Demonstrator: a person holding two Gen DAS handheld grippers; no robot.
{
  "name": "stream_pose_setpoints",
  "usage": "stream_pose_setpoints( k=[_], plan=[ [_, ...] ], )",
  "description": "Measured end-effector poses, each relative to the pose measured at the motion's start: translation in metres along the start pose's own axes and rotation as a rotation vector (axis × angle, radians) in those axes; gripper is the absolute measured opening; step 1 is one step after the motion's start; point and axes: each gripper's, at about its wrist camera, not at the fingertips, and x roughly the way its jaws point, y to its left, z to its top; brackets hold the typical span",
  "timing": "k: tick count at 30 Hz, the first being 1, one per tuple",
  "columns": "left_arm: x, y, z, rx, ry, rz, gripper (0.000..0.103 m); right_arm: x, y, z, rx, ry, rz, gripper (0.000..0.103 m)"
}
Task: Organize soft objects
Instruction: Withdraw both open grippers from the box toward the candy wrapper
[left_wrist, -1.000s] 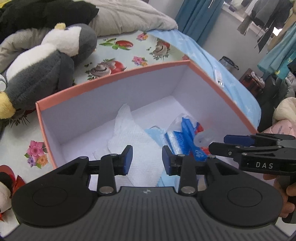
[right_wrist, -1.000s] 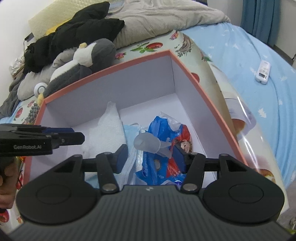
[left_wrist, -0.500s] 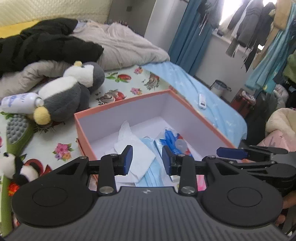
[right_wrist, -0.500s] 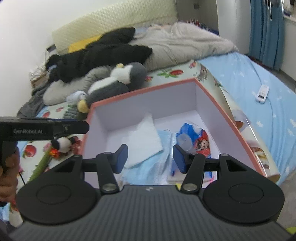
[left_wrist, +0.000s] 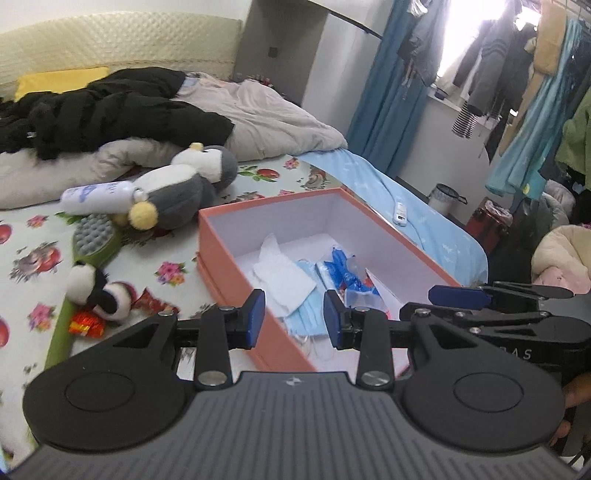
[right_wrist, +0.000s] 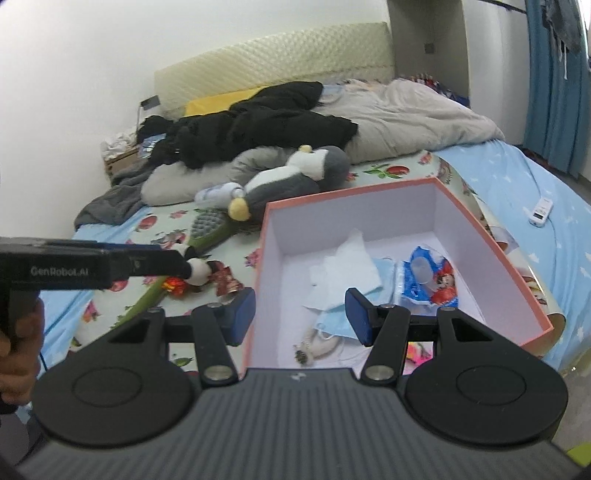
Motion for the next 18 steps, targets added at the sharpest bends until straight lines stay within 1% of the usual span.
stream_pose_setpoints(
  k=[5, 9, 12, 18],
  plan=[
    [-0.032, 0.013, -0.028, -0.091, -0.012, 0.016, 0.040, -0.006, 0.021, -0.015, -0.016, 0.007, 0.032, 0.057],
    [-0.056, 0.033, -0.048, -0.192, -0.037, 0.035, 0.040, -0.011, 0.034, -0.028, -0.009, 0.033, 0.064, 0.057],
    [-0.073, 0.039, -0.065, -0.202, -0.037, 0.082, 0.040, -0.015, 0.038, -0.034, 0.014, 0.040, 0.079, 0.057],
    [-0.100, 0.044, -0.096, -0.205, -0.023, 0.131, 0.040, -0.024, 0.055, -0.048, 0.004, 0.051, 0.091, 0.057]
  ],
)
